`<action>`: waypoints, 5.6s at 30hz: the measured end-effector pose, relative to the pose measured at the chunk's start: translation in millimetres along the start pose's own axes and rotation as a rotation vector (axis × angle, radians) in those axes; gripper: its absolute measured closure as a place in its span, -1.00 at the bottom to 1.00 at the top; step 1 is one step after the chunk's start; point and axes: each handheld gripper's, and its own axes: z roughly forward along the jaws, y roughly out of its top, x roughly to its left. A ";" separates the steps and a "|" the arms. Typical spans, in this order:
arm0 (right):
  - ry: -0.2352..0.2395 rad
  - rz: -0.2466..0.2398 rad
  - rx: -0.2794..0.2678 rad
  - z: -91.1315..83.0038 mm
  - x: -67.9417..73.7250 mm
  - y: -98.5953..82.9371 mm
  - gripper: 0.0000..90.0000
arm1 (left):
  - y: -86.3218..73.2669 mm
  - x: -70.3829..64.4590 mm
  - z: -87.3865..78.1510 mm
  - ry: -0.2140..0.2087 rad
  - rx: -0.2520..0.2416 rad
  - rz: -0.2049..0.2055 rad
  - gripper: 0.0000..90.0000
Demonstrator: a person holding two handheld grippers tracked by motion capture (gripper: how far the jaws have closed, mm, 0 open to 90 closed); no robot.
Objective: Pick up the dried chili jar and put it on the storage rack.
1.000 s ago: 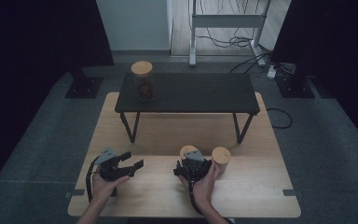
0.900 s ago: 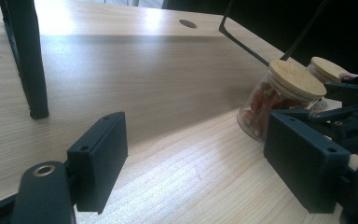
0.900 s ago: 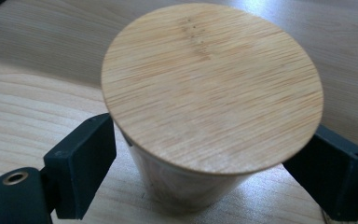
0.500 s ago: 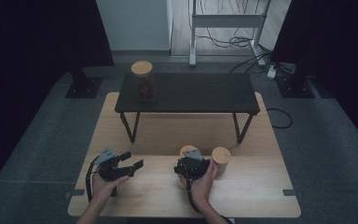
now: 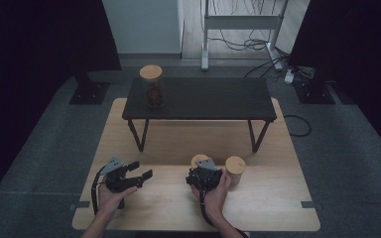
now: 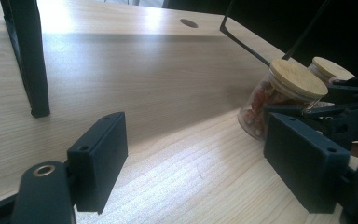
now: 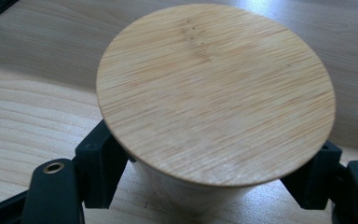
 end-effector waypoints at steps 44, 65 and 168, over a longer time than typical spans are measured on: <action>0.062 -0.015 -0.101 -39.9 -13.2 -5.9 -0.43 | -0.7 -0.6 2.1 -0.004 0.005 -0.002 -0.51; 0.069 0.003 -0.174 -76.2 -32.4 -6.4 -0.43 | -1.1 -3.6 4.9 -0.013 0.011 -0.002 -0.51; -0.029 0.007 -0.341 -69.0 -66.2 141.4 -0.43 | -1.8 7.2 0.6 0.013 0.000 -0.027 -0.50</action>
